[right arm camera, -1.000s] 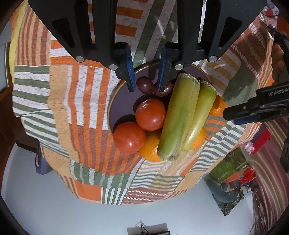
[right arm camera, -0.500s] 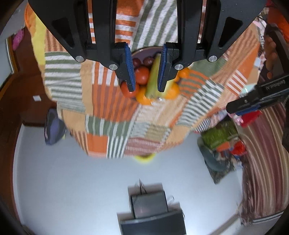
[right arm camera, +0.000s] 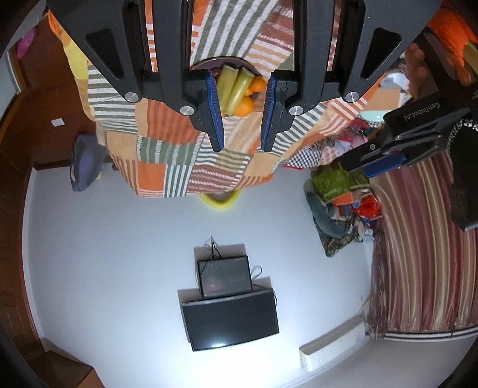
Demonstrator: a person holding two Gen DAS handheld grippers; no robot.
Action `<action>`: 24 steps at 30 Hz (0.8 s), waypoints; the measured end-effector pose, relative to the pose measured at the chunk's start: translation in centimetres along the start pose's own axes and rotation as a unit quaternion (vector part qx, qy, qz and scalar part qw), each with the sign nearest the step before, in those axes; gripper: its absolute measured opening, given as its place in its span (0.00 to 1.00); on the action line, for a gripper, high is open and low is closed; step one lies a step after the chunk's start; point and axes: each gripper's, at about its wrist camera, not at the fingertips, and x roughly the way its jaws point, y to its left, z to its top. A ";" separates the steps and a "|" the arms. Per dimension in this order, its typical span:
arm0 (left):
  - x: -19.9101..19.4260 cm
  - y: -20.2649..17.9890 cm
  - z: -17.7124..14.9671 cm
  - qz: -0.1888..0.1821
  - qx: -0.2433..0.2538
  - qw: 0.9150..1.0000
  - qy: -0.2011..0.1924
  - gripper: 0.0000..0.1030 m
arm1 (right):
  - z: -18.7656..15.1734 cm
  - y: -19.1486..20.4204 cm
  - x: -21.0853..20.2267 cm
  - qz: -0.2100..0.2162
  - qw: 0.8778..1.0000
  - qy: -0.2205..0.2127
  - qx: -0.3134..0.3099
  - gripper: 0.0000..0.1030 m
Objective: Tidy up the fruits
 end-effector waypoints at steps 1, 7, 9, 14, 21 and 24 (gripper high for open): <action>-0.5 -0.1 0.0 0.000 -0.001 1.000 -0.004 0.68 | 0.0 -0.1 -0.2 0.001 1.000 -0.002 0.002 0.27; -2.8 -0.5 0.1 0.005 -0.002 1.000 -0.030 0.82 | -0.2 0.2 -1.1 -0.006 1.000 -0.022 0.003 0.51; -3.1 -0.6 0.0 0.006 -0.001 0.999 -0.033 0.86 | -0.2 0.3 -1.4 -0.011 0.999 -0.030 0.003 0.60; -4.1 -0.9 -0.1 0.012 0.000 0.999 -0.043 0.96 | 0.0 0.7 -2.3 -0.030 0.998 -0.052 0.000 0.81; -4.5 -0.9 -0.1 0.012 -0.004 0.999 -0.046 0.99 | -0.2 1.3 -3.1 -0.054 0.996 -0.071 -0.010 0.99; -4.5 -0.9 -0.2 0.011 -0.005 0.999 -0.046 1.00 | -0.2 1.5 -3.3 -0.066 0.995 -0.077 -0.015 0.99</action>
